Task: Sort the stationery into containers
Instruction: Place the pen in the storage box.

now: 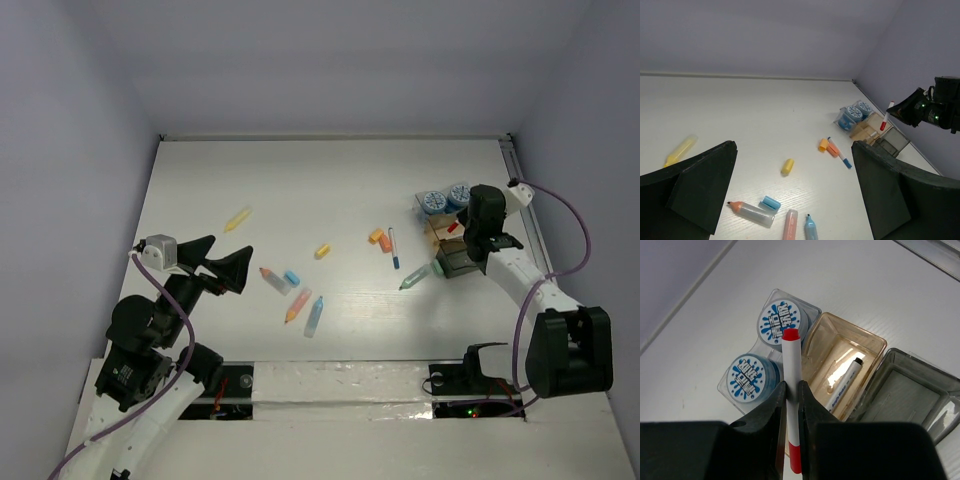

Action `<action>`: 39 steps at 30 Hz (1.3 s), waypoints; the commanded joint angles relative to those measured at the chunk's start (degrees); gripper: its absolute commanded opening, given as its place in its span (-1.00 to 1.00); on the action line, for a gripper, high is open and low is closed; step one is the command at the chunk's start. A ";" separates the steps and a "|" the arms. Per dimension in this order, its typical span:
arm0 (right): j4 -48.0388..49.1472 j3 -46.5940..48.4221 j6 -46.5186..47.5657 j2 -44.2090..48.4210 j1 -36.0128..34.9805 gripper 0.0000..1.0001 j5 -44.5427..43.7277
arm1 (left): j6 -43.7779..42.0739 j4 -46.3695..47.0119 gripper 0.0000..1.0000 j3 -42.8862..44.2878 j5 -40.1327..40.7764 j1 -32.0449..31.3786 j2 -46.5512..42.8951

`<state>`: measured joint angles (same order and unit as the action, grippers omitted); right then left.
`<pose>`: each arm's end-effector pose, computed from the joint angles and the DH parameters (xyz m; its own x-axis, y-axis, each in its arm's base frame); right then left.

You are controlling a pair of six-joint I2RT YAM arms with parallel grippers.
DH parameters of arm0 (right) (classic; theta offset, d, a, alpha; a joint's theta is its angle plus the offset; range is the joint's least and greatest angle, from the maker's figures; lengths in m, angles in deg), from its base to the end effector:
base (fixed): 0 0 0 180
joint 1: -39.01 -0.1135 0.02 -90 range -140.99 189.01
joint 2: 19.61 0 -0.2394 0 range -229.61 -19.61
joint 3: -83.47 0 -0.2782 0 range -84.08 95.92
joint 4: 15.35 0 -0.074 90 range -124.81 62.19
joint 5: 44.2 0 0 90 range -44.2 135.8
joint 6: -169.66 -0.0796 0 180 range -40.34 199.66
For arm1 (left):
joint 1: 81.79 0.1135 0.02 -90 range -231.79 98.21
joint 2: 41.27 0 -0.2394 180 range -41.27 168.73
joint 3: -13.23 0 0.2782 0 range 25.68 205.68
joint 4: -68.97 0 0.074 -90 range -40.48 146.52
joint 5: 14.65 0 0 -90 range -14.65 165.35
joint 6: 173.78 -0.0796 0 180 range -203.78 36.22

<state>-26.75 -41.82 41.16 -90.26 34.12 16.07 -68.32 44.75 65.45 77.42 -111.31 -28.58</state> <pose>0.3375 -0.0107 0.1972 -0.1310 0.5313 -0.8370 0.5704 0.7309 0.3747 0.1312 -0.0710 0.3837 0.0983 -0.3618 -0.9271 0.5066 0.8200 -0.2663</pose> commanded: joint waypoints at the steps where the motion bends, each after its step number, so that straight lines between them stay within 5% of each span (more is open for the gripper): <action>1: 4.65 0.54 -5.61 -2.03 0.31 -1.00 -3.57 | -0.70 3.16 0.98 -0.04 -0.66 0.07 0.41; 13: 6.76 0.19 -9.05 -5.55 0.84 -0.96 -1.91 | -0.70 3.07 0.98 -0.04 -0.57 0.07 0.23; 22: 6.85 -1.74 -9.84 -5.46 0.84 -0.39 -1.11 | -0.61 3.16 0.98 -0.04 -0.57 0.07 0.32; 28: 6.50 -2.01 -8.00 -4.14 0.84 -0.23 0.03 | -0.61 3.07 0.98 -0.04 -0.57 0.07 0.41; 35: 6.15 0.62 1.40 -0.10 0.32 -0.11 17.58 | -0.70 3.16 0.98 -0.04 -0.48 0.07 0.93; 39: -4.19 5.98 10.09 0.69 -7.14 -0.07 22.52 | -0.70 3.07 0.98 -0.04 -0.48 0.60 1.29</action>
<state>-25.79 -41.14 42.43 -91.18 31.63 30.41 -68.32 44.75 65.45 77.31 -111.24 -28.56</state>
